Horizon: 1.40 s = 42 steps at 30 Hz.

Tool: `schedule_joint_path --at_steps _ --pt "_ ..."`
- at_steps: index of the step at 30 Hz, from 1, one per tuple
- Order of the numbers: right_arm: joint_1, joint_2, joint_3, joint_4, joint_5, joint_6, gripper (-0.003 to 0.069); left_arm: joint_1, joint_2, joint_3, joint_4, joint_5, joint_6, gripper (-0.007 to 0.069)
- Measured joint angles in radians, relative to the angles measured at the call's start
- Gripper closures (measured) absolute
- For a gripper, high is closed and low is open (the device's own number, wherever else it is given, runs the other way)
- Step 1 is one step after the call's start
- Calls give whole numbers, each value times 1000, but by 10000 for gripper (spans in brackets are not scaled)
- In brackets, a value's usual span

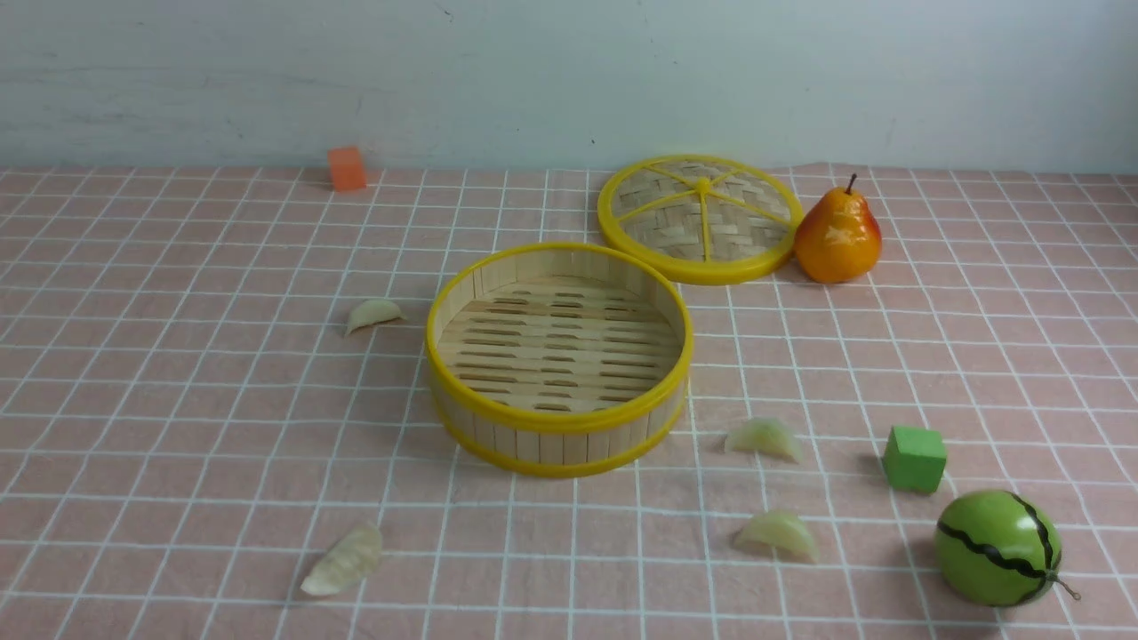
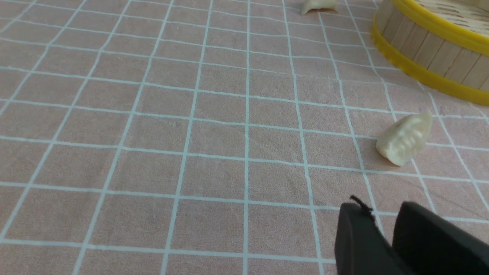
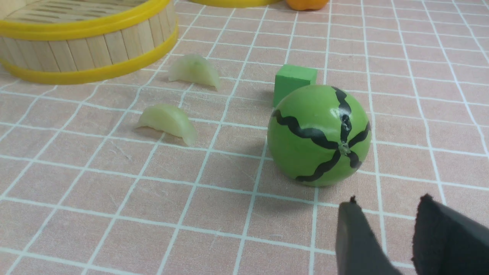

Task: Put the dumplings into the steamer on the table with the pink tablecloth.
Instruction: 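Reach for and grasp a dumpling on the table with the left gripper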

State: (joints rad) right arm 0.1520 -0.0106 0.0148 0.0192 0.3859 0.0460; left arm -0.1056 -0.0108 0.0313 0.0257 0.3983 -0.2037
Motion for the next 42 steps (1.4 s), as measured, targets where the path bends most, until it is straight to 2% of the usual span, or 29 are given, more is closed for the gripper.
schedule_joint_path --at_steps 16,23,33,39,40,42 --pt "0 0 0 0 0 0 420 0 0 0 0 0 0 465" --pt "0 0 0 -1 0 0 420 0 0 0 42 0 16 461" --pt "0 0 0 -71 -3 -11 420 0 0 0 45 -72 19 461" --pt "0 0 11 -100 -176 -11 420 0 0 0 47 -256 19 461" --pt "0 0 11 -98 -307 0 420 0 0 0 49 -343 22 461" --pt "0 0 11 -93 -450 21 420 0 0 0 50 -424 22 461"
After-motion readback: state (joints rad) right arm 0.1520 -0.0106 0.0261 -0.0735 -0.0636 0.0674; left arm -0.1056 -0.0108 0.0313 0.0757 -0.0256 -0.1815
